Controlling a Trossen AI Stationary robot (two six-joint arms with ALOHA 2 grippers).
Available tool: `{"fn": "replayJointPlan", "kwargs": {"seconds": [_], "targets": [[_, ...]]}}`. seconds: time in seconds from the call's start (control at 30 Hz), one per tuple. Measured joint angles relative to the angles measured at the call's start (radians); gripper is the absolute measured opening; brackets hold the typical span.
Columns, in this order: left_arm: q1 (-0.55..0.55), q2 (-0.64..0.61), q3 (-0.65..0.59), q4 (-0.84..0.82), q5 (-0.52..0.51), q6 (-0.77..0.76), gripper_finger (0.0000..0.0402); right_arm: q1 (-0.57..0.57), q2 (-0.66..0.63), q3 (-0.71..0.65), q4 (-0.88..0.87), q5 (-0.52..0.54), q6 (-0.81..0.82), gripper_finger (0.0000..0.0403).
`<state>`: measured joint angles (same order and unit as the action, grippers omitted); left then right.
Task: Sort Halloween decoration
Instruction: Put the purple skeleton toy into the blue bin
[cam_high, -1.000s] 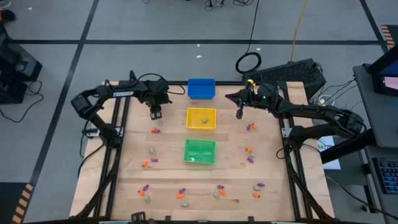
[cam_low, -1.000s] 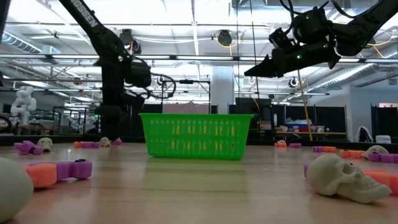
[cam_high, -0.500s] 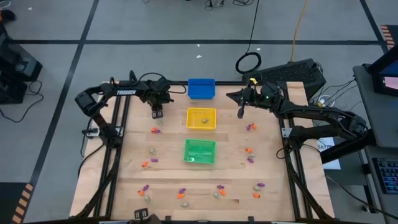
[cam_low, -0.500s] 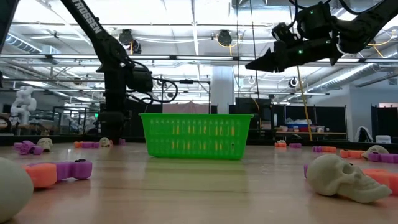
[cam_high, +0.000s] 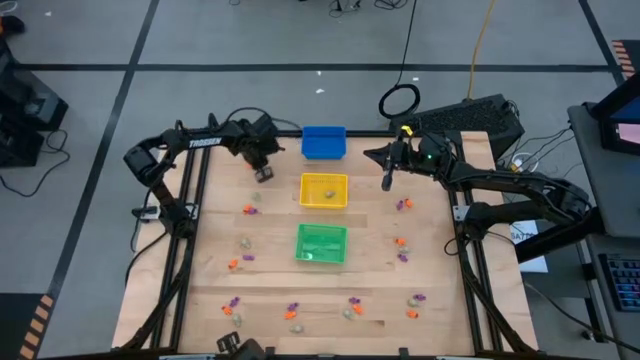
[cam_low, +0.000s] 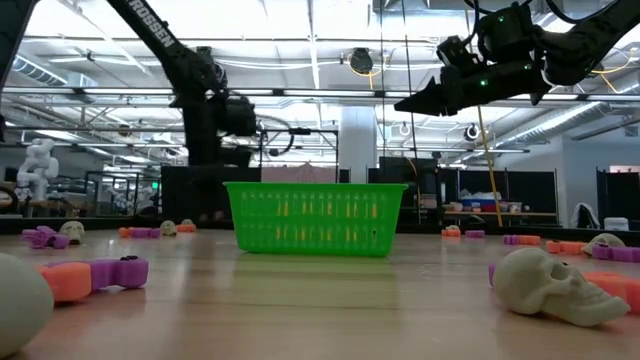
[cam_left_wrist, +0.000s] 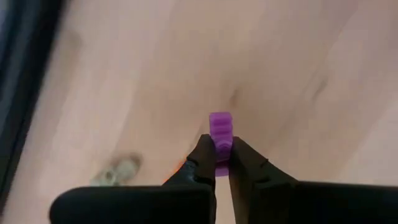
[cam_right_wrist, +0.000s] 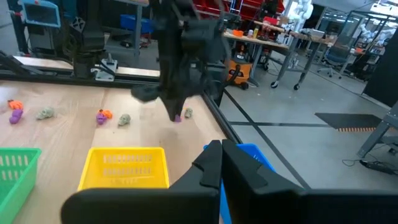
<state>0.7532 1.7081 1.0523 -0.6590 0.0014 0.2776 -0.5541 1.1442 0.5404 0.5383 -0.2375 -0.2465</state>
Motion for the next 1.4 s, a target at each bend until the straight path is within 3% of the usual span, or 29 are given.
{"fn": "replayJointPlan", "kwargs": {"seconds": [0.13,0.47,0.67,0.97,1.1,1.4], "targets": [[-0.01,0.001,0.097,0.005,0.123,-0.118,0.0011,0.0,0.0,0.0,-0.001,0.0,-0.01,0.0],[-0.067,0.068,0.386,0.032,0.102,-0.201,0.0011,0.0,-0.003,0.0,0.023,0.0,-0.028,0.0],[-0.066,0.245,0.581,-0.002,0.116,-0.229,0.0011,0.0,-0.003,0.0,0.041,0.0,-0.027,0.0],[-0.066,0.544,0.917,-0.201,0.127,-0.163,0.0011,0.0,-0.003,0.0,0.033,0.0,-0.024,0.0],[-0.066,0.615,0.978,-0.231,0.125,-0.14,0.0011,0.0,-0.004,0.0,0.021,0.0,-0.024,0.0],[-0.06,0.657,0.986,-0.246,0.12,-0.092,0.0015,0.0,-0.004,0.0,0.01,0.0,-0.024,0.0]]}}
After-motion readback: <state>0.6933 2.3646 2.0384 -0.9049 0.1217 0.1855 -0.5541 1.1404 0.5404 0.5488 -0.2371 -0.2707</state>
